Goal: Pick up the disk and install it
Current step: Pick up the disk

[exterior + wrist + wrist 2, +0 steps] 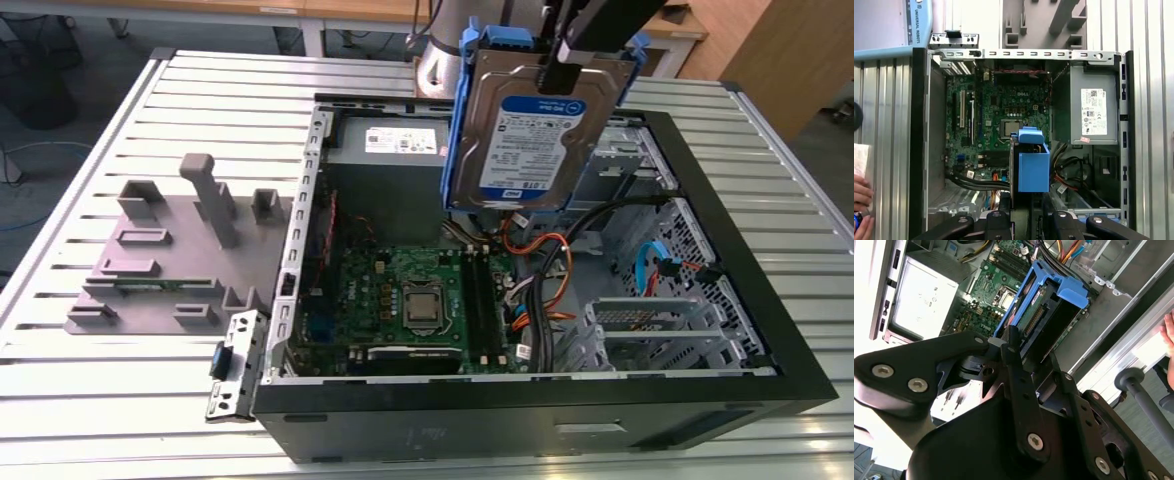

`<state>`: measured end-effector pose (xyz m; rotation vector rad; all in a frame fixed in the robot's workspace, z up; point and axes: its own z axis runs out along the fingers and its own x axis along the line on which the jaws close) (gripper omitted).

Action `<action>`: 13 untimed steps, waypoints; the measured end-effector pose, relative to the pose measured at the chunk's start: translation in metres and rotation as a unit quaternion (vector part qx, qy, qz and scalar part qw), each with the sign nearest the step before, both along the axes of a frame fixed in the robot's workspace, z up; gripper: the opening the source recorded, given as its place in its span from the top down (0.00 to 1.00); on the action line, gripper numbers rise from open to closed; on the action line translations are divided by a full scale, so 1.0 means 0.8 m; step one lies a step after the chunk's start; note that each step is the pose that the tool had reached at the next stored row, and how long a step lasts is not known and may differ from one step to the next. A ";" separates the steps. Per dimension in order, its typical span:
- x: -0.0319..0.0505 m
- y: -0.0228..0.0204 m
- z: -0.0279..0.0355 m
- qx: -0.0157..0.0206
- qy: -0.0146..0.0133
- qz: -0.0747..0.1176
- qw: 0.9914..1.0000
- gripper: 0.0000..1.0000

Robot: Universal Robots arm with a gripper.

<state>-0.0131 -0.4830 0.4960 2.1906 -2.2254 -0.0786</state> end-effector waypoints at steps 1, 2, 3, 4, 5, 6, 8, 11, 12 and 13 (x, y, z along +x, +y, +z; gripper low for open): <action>0.001 0.0000 0.0000 0.000 0.000 0.000 1.000 0.65; 0.001 0.0000 0.0000 0.000 0.000 0.000 1.000 0.65; 0.001 0.0000 0.0000 0.000 0.000 0.000 1.000 0.65; 0.001 0.0000 0.0000 0.000 0.000 0.000 1.000 0.65; 0.001 0.0000 0.0000 0.000 0.000 0.000 1.000 0.65; 0.001 -0.0002 0.0000 0.000 0.000 0.000 1.000 0.65; 0.001 -0.0016 -0.0001 0.000 0.000 0.000 1.000 0.65; 0.002 -0.0048 0.0000 0.000 0.000 0.000 1.000 0.65; 0.002 -0.0061 0.0000 0.000 0.000 0.000 1.000 0.65; 0.002 -0.0074 0.0000 0.000 0.000 0.000 1.000 0.65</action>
